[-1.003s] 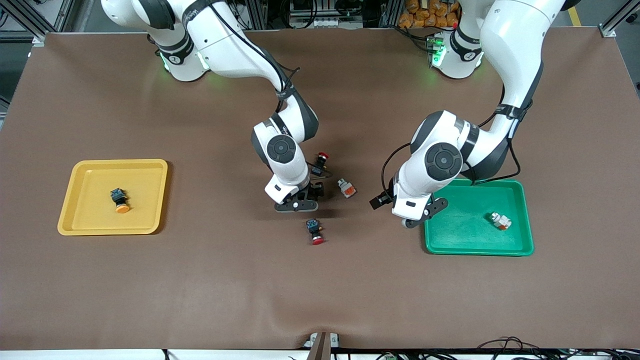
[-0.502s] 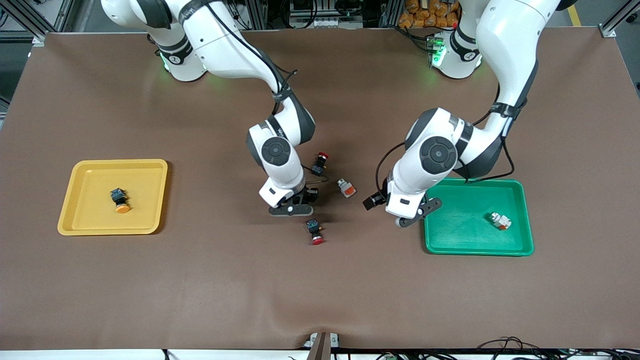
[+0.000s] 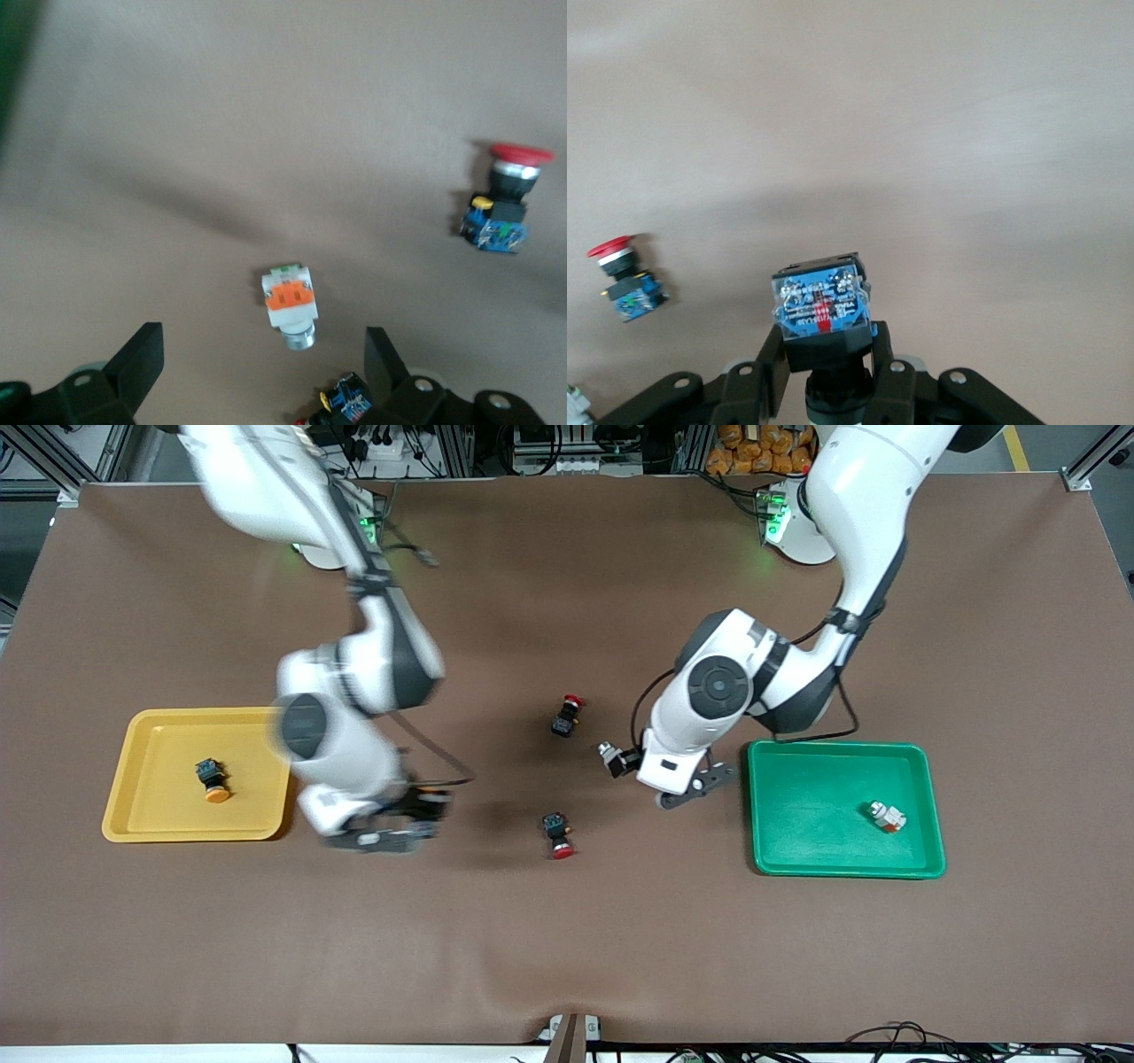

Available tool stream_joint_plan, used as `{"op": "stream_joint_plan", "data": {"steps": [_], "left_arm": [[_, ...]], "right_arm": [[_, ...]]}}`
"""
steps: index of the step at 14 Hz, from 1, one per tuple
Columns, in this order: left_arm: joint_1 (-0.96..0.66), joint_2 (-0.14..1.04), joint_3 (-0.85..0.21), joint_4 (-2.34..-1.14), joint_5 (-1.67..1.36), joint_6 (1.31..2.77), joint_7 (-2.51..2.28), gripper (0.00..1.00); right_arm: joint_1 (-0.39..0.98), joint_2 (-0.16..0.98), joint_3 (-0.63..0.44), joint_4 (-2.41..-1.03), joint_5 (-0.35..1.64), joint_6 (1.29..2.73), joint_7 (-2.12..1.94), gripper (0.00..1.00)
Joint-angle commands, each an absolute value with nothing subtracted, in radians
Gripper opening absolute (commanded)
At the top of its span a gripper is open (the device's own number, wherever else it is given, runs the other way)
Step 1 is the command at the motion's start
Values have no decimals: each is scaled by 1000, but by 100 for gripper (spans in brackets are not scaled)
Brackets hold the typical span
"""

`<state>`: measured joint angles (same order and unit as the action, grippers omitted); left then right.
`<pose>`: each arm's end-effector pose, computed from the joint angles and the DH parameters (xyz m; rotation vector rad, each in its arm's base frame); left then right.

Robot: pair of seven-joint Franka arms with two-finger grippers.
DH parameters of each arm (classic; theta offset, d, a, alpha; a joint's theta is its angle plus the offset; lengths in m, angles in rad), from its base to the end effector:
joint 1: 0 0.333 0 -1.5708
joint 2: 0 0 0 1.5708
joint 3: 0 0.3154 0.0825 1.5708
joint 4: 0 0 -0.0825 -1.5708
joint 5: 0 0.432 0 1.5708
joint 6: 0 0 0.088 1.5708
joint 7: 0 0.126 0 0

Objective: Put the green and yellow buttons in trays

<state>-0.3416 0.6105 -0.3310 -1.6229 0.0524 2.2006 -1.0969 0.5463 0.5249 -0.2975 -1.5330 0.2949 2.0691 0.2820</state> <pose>0.5837 -0.4328 0.2347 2.9682 0.6782 -0.1711 0.7052 0.2278 0.3243 -3.0147 0.1952 -0.0099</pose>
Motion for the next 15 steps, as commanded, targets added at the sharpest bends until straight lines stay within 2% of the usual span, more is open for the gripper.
{"op": "stream_joint_plan", "data": {"steps": [1, 5, 9, 10, 11, 12, 13, 14, 15], "left_arm": [[-416, 655, -301, -1623, 135, 2230, -1240, 100], [-460, 733, -299, -1629, 235, 2290, -1432, 100], [-477, 765, -299, -1629, 255, 2304, -1515, 100], [-477, 773, -298, -1629, 256, 2313, -1534, 94], [-477, 776, -298, -1629, 256, 2313, -1542, 81], [-476, 775, -298, -1629, 256, 2313, -1543, 67], [-474, 772, -299, -1629, 256, 2315, -1545, 46], [-476, 772, -298, -1628, 256, 2316, -1543, 29], [-476, 772, -296, -1629, 259, 2316, -1540, 14]], "right_arm": [[453, 456, -276, -1571, 304, 1987, 238, 5], [280, 465, -275, -1595, 299, 1918, 87, 5], [186, 492, -273, -1666, 299, 1919, -95, 8], [164, 509, -275, -1666, 299, 1917, -135, 11], [141, 528, -275, -1670, 299, 1917, -178, 13], [114, 543, -273, -1689, 301, 1919, -220, 22], [85, 545, -272, -1710, 304, 1921, -280, 30], [72, 545, -270, -1719, 305, 1921, -320, 43], [71, 545, -270, -1721, 305, 1919, -327, 69]]}}
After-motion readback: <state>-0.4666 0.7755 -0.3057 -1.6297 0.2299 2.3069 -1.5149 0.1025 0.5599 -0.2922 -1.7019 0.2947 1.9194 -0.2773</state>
